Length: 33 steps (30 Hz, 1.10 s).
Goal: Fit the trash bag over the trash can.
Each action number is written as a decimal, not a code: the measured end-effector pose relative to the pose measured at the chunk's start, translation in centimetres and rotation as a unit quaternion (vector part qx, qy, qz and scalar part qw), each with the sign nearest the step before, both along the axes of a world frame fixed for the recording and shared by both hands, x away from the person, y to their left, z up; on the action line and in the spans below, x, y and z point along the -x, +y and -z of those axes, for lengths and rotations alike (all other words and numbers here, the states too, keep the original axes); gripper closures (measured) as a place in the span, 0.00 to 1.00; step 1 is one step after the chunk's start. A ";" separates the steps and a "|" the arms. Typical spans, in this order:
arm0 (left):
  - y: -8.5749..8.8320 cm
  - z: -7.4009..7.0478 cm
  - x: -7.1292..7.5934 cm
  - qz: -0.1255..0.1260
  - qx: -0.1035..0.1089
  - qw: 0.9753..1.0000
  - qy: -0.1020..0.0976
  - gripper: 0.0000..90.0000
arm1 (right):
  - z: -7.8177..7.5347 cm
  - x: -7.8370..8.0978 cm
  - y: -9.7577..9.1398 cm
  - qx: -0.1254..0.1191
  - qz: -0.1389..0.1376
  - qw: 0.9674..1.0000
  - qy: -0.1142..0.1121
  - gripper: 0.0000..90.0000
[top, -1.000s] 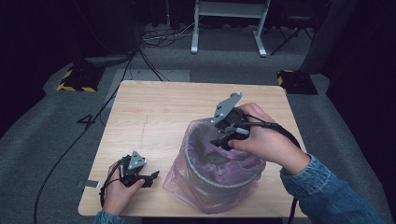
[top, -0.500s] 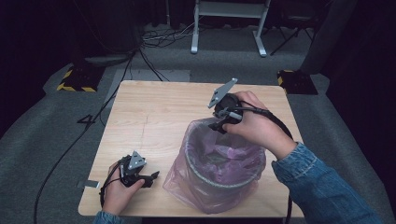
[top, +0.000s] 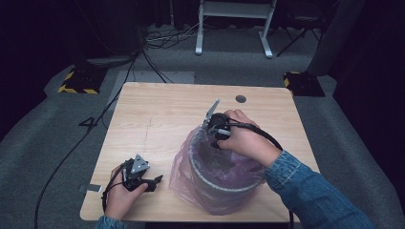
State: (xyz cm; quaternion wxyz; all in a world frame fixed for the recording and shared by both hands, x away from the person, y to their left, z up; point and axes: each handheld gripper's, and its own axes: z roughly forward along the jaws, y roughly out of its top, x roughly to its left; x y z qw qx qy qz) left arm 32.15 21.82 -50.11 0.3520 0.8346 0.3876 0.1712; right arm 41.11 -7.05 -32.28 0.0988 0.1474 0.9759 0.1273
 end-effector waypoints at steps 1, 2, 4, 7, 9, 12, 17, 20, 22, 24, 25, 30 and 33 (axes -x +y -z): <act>0.0 0.0 0.0 0.000 0.000 1.000 0.000 0.24 | 0.3 -0.1 0.2 0.005 0.002 1.000 0.001 0.72; 0.0 0.0 0.0 0.000 0.000 1.000 0.000 0.24 | 0.6 -0.2 0.4 0.010 0.004 1.000 0.004 0.71; 0.1 0.0 0.0 -0.001 0.000 1.000 0.000 0.24 | 1.2 -0.3 0.7 0.021 0.006 1.000 0.006 0.70; 0.1 0.0 0.0 -0.002 0.001 1.000 0.000 0.24 | 2.0 -0.4 1.0 0.033 0.009 0.999 0.012 0.66; 0.1 0.0 0.1 -0.002 0.002 1.000 0.001 0.24 | 2.6 -0.5 1.1 0.037 0.011 0.999 0.011 0.61; 0.1 0.0 0.1 -0.003 0.003 1.000 0.000 0.24 | 3.0 -0.6 1.0 0.027 0.012 0.999 0.017 0.53; 0.2 0.0 0.2 -0.005 0.001 1.000 0.000 0.25 | 1.4 0.0 0.2 -0.033 0.011 0.999 0.034 0.44; 0.4 -0.1 0.5 -0.005 0.001 1.000 -0.002 0.24 | -0.5 0.6 -0.4 -0.066 0.006 0.997 0.028 0.41; 0.7 -0.1 0.8 -0.009 0.003 1.000 0.000 0.25 | -1.9 0.9 -0.9 -0.085 0.007 0.996 0.020 0.41; 0.9 -0.2 0.9 -0.014 0.005 1.000 -0.002 0.25 | -3.2 1.0 -1.6 -0.103 0.006 0.995 0.012 0.41; 1.1 -0.2 1.0 -0.015 0.003 1.000 -0.003 0.25 | -3.8 1.1 -2.0 -0.112 0.008 0.994 0.008 0.41; 1.3 -0.1 1.1 -0.018 -0.001 1.000 -0.001 0.25 | -5.9 1.1 -4.6 -0.147 0.026 0.989 -0.016 0.39; 1.1 -0.1 1.1 -0.018 0.002 1.000 0.000 0.25 | -6.7 1.1 -6.3 -0.164 0.040 0.985 -0.031 0.38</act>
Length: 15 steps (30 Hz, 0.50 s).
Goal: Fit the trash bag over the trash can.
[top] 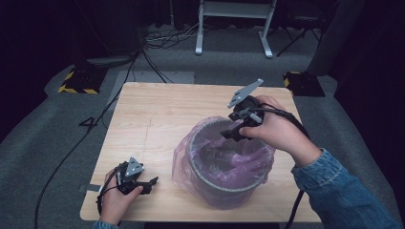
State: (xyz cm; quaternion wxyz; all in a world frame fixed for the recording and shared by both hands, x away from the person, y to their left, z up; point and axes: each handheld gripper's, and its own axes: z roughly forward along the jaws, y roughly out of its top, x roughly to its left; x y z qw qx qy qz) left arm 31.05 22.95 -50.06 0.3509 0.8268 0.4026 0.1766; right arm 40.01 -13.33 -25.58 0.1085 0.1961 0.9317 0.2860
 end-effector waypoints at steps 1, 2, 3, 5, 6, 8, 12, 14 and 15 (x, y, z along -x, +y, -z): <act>0.0 0.0 0.0 0.001 -0.002 1.000 0.000 0.25 | -0.2 0.0 -0.5 -0.004 0.005 1.000 -0.003 0.38; 0.0 0.1 0.0 0.002 -0.003 1.000 0.001 0.25 | -0.4 0.1 -1.0 -0.008 0.012 1.000 -0.004 0.38; 0.0 0.1 0.0 0.002 -0.005 1.000 0.000 0.25 | -0.5 0.1 -1.6 -0.012 0.016 1.000 -0.007 0.38; 0.1 0.1 0.0 -0.002 -0.004 1.000 0.002 0.25 | -0.8 0.2 -2.6 -0.021 0.028 0.999 -0.014 0.37; 0.1 0.0 0.0 -0.002 -0.005 1.000 0.000 0.25 | -1.0 0.2 -3.2 -0.025 0.035 0.999 -0.018 0.37; 0.1 0.0 0.0 -0.003 -0.004 1.000 -0.001 0.25 | -1.2 0.3 -4.2 -0.033 0.048 0.998 -0.025 0.36; 0.1 0.1 -0.2 -0.005 -0.006 1.000 0.002 0.25 | -1.5 0.6 -5.9 -0.041 0.068 0.996 -0.033 0.35; 0.1 0.1 -0.2 -0.004 -0.008 1.000 0.003 0.25 | -1.5 0.8 -6.9 -0.045 0.075 0.995 -0.039 0.35; 0.1 0.1 -0.2 -0.003 -0.008 1.000 0.003 0.25 | -1.5 0.9 -7.3 -0.045 0.079 0.995 -0.042 0.35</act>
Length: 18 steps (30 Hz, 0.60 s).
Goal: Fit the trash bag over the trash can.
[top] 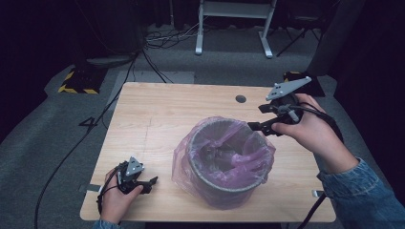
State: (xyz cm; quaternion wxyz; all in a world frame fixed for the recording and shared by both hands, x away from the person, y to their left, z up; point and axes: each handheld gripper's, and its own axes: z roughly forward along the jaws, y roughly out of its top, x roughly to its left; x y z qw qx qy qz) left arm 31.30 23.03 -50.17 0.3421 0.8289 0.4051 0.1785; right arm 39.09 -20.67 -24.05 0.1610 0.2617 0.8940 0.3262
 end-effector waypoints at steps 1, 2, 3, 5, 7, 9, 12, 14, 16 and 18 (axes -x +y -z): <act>0.0 0.0 0.0 0.000 0.000 1.000 0.001 0.25 | 0.0 0.1 -0.4 -0.001 0.003 1.000 -0.001 0.34; 0.0 0.0 -0.1 0.000 0.000 1.000 0.000 0.25 | 0.1 0.2 -0.9 -0.001 0.007 1.000 -0.002 0.34; 0.0 0.0 -0.1 -0.001 0.001 1.000 0.001 0.24 | 0.2 0.3 -1.4 -0.001 0.011 1.000 -0.004 0.34; 0.0 0.0 -0.1 -0.002 0.002 1.000 0.002 0.24 | 0.5 0.5 -2.3 -0.002 0.018 1.000 -0.006 0.34; 0.0 0.0 -0.1 -0.003 0.000 1.000 0.004 0.24 | 0.9 0.6 -3.3 -0.004 0.028 1.000 -0.007 0.34; 0.0 0.0 -0.1 -0.006 -0.002 1.000 0.004 0.24 | 1.3 0.6 -4.2 -0.010 0.037 0.999 -0.008 0.33; 0.1 0.0 -0.1 -0.007 0.003 1.000 0.004 0.24 | 2.1 0.9 -5.4 -0.013 0.046 0.999 -0.004 0.29; 0.3 0.1 -0.1 -0.008 0.007 1.000 0.007 0.24 | 2.6 1.1 -6.2 -0.013 0.051 0.999 -0.002 0.28; 0.4 0.2 -0.1 -0.008 0.012 1.000 0.005 0.24 | 3.2 1.2 -7.1 -0.012 0.060 0.998 -0.002 0.27; 0.6 0.3 0.0 -0.007 0.017 1.000 0.003 0.24 | 4.0 1.2 -8.0 -0.011 0.070 0.997 0.000 0.27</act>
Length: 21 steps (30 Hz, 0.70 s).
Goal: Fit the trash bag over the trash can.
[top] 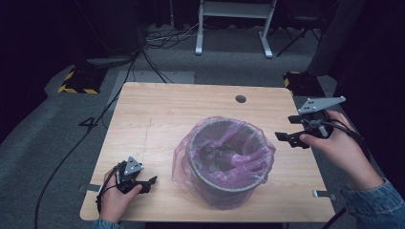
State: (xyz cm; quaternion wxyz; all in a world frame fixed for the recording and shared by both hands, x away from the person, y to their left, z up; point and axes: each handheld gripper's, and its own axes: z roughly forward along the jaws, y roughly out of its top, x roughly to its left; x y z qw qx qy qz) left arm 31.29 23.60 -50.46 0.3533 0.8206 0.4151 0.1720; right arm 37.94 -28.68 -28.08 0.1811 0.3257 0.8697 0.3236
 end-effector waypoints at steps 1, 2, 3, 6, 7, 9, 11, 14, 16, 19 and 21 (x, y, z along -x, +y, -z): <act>0.1 0.0 0.0 -0.001 0.000 1.000 0.001 0.24 | 0.3 0.0 -0.3 0.000 0.002 1.000 0.001 0.27; 0.2 0.0 0.1 -0.002 0.000 1.000 0.000 0.24 | 0.8 -0.1 -0.7 -0.001 0.006 1.000 0.002 0.27; 0.3 0.0 0.1 -0.002 -0.001 1.000 0.000 0.24 | 1.4 -0.2 -1.2 -0.004 0.011 1.000 0.005 0.27; 0.6 0.0 0.3 -0.002 -0.002 1.000 0.000 0.24 | 2.8 -0.3 -2.3 -0.008 0.024 1.000 0.014 0.26; 0.8 0.0 0.4 -0.005 0.001 1.000 0.001 0.24 | 3.3 -0.4 -2.7 -0.007 0.028 0.999 0.016 0.25; 1.0 0.0 0.5 -0.007 0.001 1.000 0.001 0.24 | 4.2 -0.4 -3.4 -0.006 0.037 0.999 0.020 0.24; 1.1 0.0 0.6 -0.007 0.001 1.000 0.000 0.24 | 5.1 -0.4 -4.1 -0.009 0.046 0.999 0.022 0.24; 1.2 0.0 0.7 -0.008 0.000 1.000 0.001 0.24 | 6.6 -0.3 -4.9 -0.015 0.060 0.998 0.025 0.23; 1.2 0.0 0.7 -0.010 0.002 1.000 0.001 0.24 | 7.6 -0.2 -5.4 -0.018 0.067 0.997 0.027 0.23; 1.2 0.0 0.7 -0.010 0.002 1.000 0.000 0.24 | 9.0 0.0 -5.9 -0.024 0.076 0.996 0.032 0.23; 1.2 0.0 0.7 -0.010 0.002 1.000 0.001 0.24 | 9.9 0.1 -6.3 -0.029 0.081 0.996 0.038 0.23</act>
